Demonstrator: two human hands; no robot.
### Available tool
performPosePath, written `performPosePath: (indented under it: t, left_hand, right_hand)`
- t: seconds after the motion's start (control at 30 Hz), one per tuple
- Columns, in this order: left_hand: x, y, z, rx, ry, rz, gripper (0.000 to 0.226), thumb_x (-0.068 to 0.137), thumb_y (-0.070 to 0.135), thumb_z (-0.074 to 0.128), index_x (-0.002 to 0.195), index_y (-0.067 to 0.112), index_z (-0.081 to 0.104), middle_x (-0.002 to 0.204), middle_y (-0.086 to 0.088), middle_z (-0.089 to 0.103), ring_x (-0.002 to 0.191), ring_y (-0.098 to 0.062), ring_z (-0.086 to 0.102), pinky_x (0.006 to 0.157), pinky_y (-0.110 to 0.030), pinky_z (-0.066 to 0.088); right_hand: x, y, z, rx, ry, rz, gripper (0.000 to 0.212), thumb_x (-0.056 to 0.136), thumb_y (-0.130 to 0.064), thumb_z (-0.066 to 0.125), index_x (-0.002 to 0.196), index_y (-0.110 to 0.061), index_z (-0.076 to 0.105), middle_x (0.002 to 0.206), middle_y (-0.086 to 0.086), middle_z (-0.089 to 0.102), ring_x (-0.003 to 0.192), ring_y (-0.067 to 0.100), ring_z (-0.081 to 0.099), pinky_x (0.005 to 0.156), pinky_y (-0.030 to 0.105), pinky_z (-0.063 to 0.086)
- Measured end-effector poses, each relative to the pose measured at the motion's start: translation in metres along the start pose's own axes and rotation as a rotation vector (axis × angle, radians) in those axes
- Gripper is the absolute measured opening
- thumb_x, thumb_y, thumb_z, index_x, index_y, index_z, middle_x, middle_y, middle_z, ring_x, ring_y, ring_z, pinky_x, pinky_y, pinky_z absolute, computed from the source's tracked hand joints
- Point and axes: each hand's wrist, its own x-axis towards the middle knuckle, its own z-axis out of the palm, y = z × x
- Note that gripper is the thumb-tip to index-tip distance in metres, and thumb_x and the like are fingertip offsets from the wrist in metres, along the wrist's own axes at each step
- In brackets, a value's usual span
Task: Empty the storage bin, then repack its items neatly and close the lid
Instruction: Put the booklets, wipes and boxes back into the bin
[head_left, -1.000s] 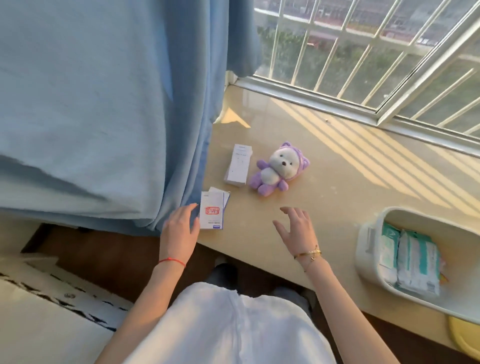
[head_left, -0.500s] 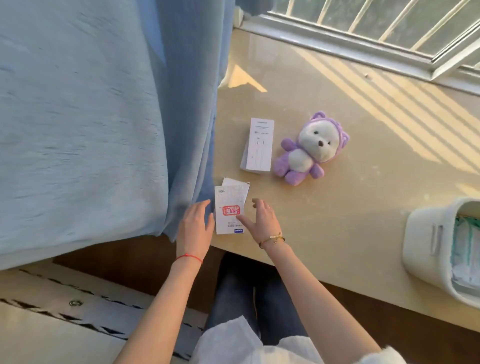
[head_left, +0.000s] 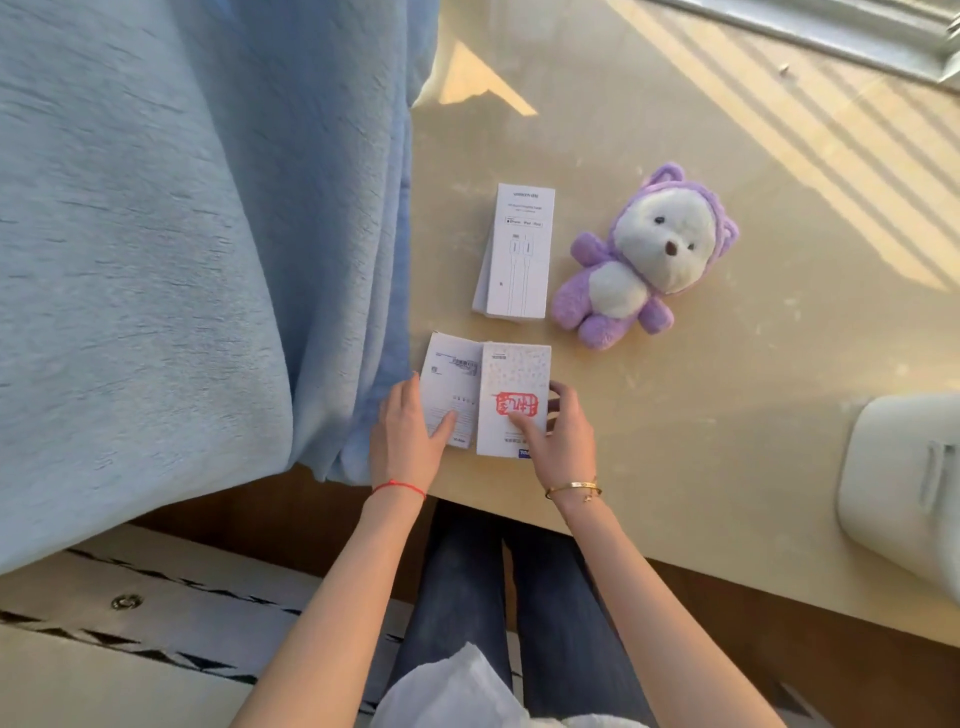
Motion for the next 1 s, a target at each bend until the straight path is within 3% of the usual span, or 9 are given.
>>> performPosePath:
  t: [0.07,0.2,0.4,0.53,0.63,0.83,0.93,1.0]
  left_hand:
    - [0.001,0.006,0.008,0.005,-0.007,-0.039,0.074,0.079,0.041,0.071,0.137,0.010,0.037,0.128,-0.010,0.050,0.118,-0.025,0.048,0.092,-0.040,0.047]
    - [0.003,0.012,0.013,0.025,-0.003,-0.087,0.076,0.074,0.040,0.076,0.133,0.008,0.040,0.130,-0.012,0.051,0.120,-0.028,0.044,0.097,-0.042,0.044]
    - [-0.006,0.029,-0.002,-0.126,0.050,-0.108,0.064,0.071,0.030,0.081,0.122,0.010,0.049,0.121,-0.009,0.059,0.114,-0.026,0.048,0.093,-0.041,0.048]
    - [-0.022,0.049,-0.019,-0.305,0.062,-0.046,0.059,0.075,0.025,0.078,0.124,0.013,0.049,0.122,-0.007,0.059,0.110,-0.021,0.057,0.081,-0.025,0.049]
    - [-0.043,0.069,-0.036,-0.349,0.009,-0.007,0.058,0.079,0.029,0.075,0.128,0.018,0.045,0.126,-0.004,0.058,0.110,-0.020,0.059,0.075,-0.027,0.055]
    - [-0.092,0.124,-0.062,-0.460,-0.062,0.053,0.059,0.077,0.025,0.077,0.127,0.017,0.047,0.122,-0.004,0.062,0.094,-0.008,0.059,0.053,-0.007,0.047]
    - [-0.116,0.160,-0.064,-0.484,-0.077,0.102,0.059,0.077,0.025,0.077,0.127,0.018,0.048,0.118,-0.001,0.064,0.095,-0.009,0.061,0.061,-0.009,0.048]
    - [-0.130,0.188,-0.061,-0.522,-0.101,0.119,0.060,0.077,0.024,0.077,0.129,0.020,0.047,0.115,0.002,0.063,0.097,-0.010,0.062,0.070,-0.018,0.053]
  right_hand:
    - [-0.001,0.009,-0.013,0.022,0.037,0.007,0.055,0.080,-0.033,0.075,0.126,-0.020,0.048,0.096,-0.004,0.062,0.076,0.013,0.064,0.064,0.028,0.053]
    - [-0.004,0.020,-0.033,0.055,0.075,0.018,0.054,0.080,-0.031,0.075,0.126,-0.018,0.049,0.092,-0.009,0.061,0.068,0.000,0.062,0.054,0.009,0.048]
    - [-0.018,0.026,-0.059,0.116,0.130,0.052,0.054,0.081,-0.030,0.075,0.127,-0.017,0.049,0.091,-0.010,0.061,0.066,-0.003,0.061,0.051,0.010,0.048]
    - [-0.033,0.026,-0.080,0.153,0.174,0.046,0.053,0.082,-0.029,0.074,0.127,-0.016,0.049,0.095,-0.005,0.063,0.068,-0.001,0.062,0.051,0.009,0.049]
    - [-0.050,0.022,-0.103,0.210,0.214,0.057,0.052,0.082,-0.029,0.074,0.127,-0.016,0.050,0.092,-0.007,0.063,0.067,0.000,0.062,0.050,0.008,0.048]
    - [-0.091,0.019,-0.168,0.289,0.306,0.049,0.051,0.082,-0.030,0.074,0.126,-0.018,0.050,0.088,-0.018,0.058,0.069,0.000,0.063,0.050,0.008,0.048]
    - [-0.108,0.027,-0.206,0.298,0.339,0.036,0.052,0.082,-0.031,0.074,0.126,-0.017,0.050,0.089,-0.016,0.059,0.071,-0.002,0.062,0.049,0.006,0.047]
    - [-0.116,0.038,-0.233,0.298,0.352,0.030,0.053,0.082,-0.031,0.074,0.127,-0.017,0.050,0.092,-0.011,0.060,0.072,-0.002,0.062,0.049,0.005,0.047]
